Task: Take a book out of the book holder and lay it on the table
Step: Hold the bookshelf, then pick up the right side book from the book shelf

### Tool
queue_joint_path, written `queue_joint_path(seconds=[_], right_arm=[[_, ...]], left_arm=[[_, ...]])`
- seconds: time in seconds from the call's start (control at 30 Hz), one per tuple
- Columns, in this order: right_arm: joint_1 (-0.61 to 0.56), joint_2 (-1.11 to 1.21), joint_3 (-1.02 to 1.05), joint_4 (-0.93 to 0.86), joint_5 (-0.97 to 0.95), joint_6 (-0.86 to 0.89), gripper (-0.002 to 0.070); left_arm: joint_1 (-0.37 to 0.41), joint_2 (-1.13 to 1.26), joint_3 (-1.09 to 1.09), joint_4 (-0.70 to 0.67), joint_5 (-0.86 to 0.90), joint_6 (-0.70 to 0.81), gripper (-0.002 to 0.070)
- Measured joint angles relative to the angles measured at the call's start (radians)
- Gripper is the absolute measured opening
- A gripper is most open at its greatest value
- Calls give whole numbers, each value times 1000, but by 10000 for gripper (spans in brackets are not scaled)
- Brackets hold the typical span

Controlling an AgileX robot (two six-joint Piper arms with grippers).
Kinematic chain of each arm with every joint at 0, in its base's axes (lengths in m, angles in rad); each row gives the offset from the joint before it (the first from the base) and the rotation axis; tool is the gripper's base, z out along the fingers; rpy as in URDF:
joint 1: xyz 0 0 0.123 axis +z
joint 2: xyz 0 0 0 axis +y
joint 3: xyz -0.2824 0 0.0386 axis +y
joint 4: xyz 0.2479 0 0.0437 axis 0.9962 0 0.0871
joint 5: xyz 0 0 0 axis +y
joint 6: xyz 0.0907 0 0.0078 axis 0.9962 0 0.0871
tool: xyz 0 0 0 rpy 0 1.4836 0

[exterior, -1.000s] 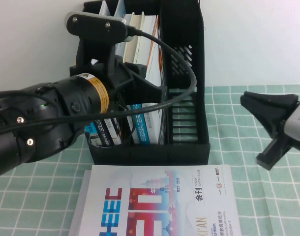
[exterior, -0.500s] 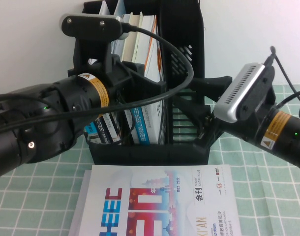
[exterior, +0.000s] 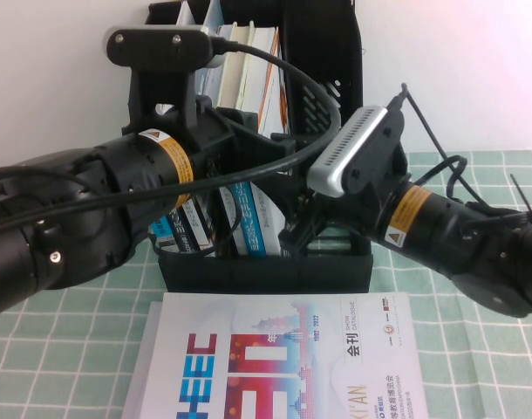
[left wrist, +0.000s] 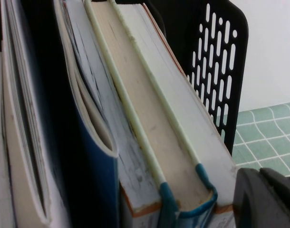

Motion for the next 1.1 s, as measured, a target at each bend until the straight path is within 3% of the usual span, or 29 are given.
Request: queue_joint_path(seconds=[0.6,0.87,1.1], right_arm=[[15,44,-45,152,101,-118,376],[12,51,-48,215,311,-120,373],[12,55,-48,228,293,-118,284]], left_arm=[[0,-38,0,9,-3,-15,-3],[0,-42,0,11,-3,-17,-3],[0,-42,0,12,-3,-17,-3]])
